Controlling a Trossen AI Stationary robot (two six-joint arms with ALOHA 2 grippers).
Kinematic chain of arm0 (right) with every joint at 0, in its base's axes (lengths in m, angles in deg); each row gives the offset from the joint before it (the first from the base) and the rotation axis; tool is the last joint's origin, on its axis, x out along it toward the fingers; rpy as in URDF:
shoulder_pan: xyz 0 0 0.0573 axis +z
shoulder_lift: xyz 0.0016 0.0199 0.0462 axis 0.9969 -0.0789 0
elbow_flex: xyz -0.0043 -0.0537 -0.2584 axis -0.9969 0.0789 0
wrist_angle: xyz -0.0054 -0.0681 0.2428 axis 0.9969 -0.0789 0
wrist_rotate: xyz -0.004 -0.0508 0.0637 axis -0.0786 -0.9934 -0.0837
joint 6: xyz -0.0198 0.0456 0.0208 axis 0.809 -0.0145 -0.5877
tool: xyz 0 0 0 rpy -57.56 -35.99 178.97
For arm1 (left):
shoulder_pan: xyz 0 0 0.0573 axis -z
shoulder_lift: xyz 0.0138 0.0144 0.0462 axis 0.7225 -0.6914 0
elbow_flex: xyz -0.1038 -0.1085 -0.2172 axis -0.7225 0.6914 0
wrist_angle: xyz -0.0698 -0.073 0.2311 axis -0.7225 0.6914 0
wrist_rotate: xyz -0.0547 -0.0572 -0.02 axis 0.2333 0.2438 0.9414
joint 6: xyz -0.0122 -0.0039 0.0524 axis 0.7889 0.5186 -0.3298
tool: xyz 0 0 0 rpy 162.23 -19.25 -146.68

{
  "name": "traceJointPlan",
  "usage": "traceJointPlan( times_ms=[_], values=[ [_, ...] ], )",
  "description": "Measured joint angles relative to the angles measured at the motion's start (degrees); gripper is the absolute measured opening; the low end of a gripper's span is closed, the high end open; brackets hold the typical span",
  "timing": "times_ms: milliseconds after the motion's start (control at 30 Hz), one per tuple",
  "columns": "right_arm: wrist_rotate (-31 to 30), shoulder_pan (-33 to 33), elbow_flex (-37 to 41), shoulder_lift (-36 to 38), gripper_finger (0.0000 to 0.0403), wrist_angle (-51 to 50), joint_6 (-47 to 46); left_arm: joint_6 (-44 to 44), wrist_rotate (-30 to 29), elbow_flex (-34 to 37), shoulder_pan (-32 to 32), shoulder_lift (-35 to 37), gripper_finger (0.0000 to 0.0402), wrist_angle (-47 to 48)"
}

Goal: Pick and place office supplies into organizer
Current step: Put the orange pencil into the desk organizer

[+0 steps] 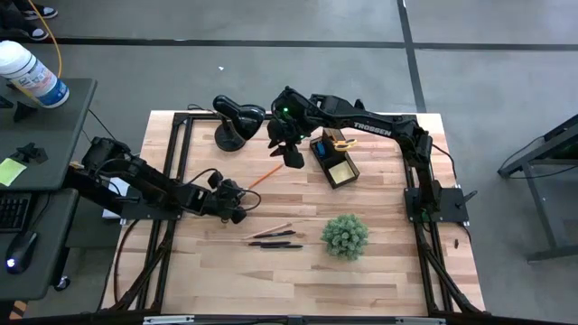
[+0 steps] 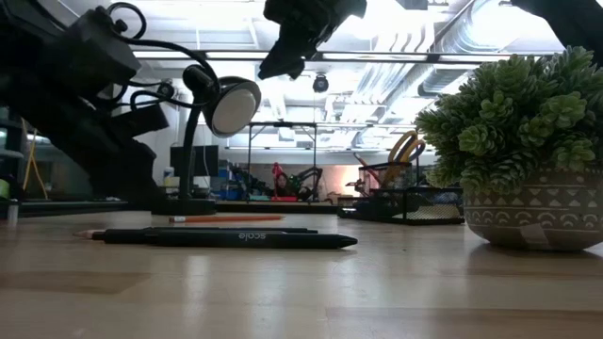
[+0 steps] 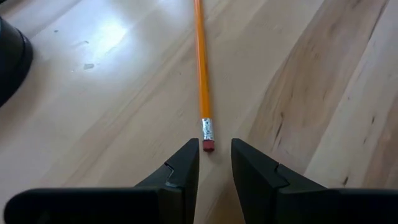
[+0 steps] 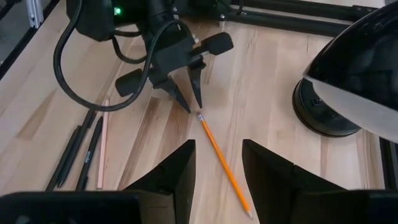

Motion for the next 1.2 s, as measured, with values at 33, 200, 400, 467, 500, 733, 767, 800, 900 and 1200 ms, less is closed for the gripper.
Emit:
traceJointPlan(
  times_ms=[33, 200, 400, 467, 500, 733, 767, 800, 900, 1200],
  values=[
    [0.0, -0.01, 0.0, -0.01, 0.0128, 0.19, -0.09, 0.02, 0.28, 0.0, 0.0, 0.0, 0.0083, 0.0],
    [0.02, 0.0, 0.0, -0.02, 0.0128, 0.33, -0.1, 0.02, 1.0, 0.0, -0.02, 0.0, 0.0083, 0.16],
    [0.15, 0.0, 0.0, -0.02, 0.0128, 0.33, -0.02, 0.03, 3.26, -0.06, -3.09, -1.66, 0.0083, -0.16],
    [0.15, 0.0, 0.0, -0.02, 0.0128, 0.33, -0.01, 0.03, 4.1, -0.13, -4.19, -2.4, 0.0083, -1.32],
    [0.15, 0.0, 0.0, -0.02, 0.0128, 0.35, -0.01, -0.04, 4.38, -0.13, -4.63, -2.66, 0.0083, -1.94],
    [0.15, 0.0, 0.0, -0.02, 0.0128, 0.35, 0.04, -4.57, 6.4, -0.04, -4.92, -2.96, 0.0083, -5.69],
    [0.15, 0.0, 0.0, -0.02, 0.0128, 0.35, 0.06, -4.56, 6.52, -0.04, -4.92, -3.14, 0.0083, -5.62],
    [0.15, 0.0, 0.0, -0.02, 0.0128, 0.35, 0.06, -4.52, 6.57, -0.05, -4.92, -3.49, 0.0083, -5.84],
    [0.15, 0.0, 0.0, -0.02, 0.0128, 0.35, 0.1, -4.49, 7.34, -0.09, -4.92, -3.63, 0.0083, -5.92],
    [0.15, 0.0, 0.0, -0.02, 0.0128, 0.35, 0.28, -1.37, 8.3, -0.24, -4.94, -3.61, 0.0082, -3.63]
  ],
)
